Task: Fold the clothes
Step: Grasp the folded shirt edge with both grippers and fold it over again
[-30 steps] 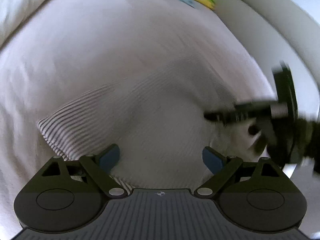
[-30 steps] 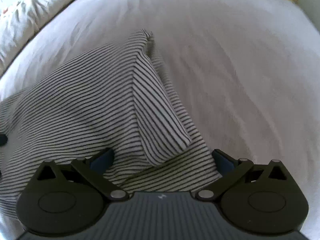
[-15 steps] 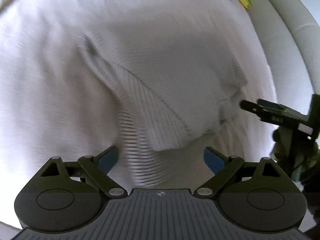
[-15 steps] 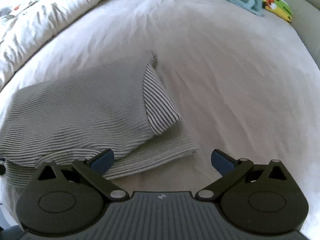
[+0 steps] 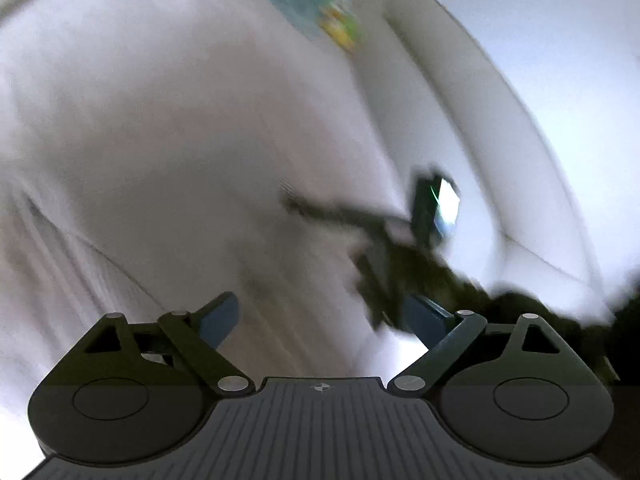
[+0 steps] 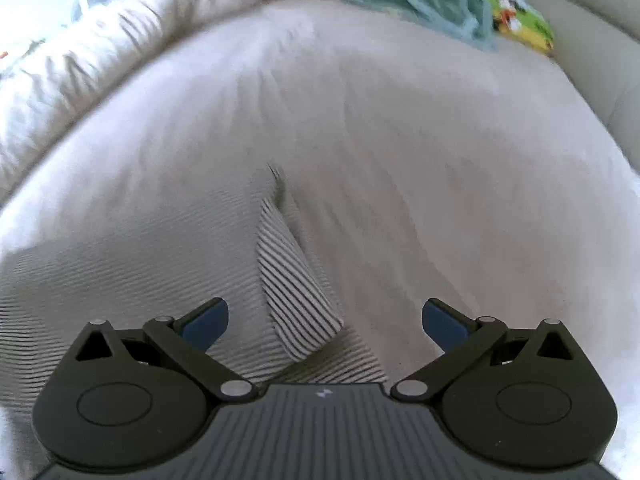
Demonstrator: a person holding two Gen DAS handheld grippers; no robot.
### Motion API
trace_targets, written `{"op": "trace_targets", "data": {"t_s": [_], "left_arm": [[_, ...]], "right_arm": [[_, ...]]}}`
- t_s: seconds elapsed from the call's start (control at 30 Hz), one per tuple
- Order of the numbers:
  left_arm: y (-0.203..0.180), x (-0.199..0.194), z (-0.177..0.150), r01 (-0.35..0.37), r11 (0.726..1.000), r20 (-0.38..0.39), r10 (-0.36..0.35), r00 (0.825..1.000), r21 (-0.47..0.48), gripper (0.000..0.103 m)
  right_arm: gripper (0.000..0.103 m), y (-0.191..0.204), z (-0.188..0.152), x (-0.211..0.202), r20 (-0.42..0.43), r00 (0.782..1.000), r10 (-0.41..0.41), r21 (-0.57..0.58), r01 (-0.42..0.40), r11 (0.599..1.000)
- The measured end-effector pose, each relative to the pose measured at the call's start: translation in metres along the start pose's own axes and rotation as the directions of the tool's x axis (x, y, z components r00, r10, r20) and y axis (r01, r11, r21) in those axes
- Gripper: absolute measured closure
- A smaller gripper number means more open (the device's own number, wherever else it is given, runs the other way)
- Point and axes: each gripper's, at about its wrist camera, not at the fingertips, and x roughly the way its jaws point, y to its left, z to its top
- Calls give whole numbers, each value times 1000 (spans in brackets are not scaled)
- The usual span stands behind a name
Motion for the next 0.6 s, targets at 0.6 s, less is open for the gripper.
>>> {"op": "trace_targets", "data": {"t_s": [0.6], "left_arm": [[16, 61, -6, -277, 958, -51, 274, 960, -76, 4]], "right_arm": [[0, -14, 19, 13, -42, 995, 86, 122, -80, 989]]}}
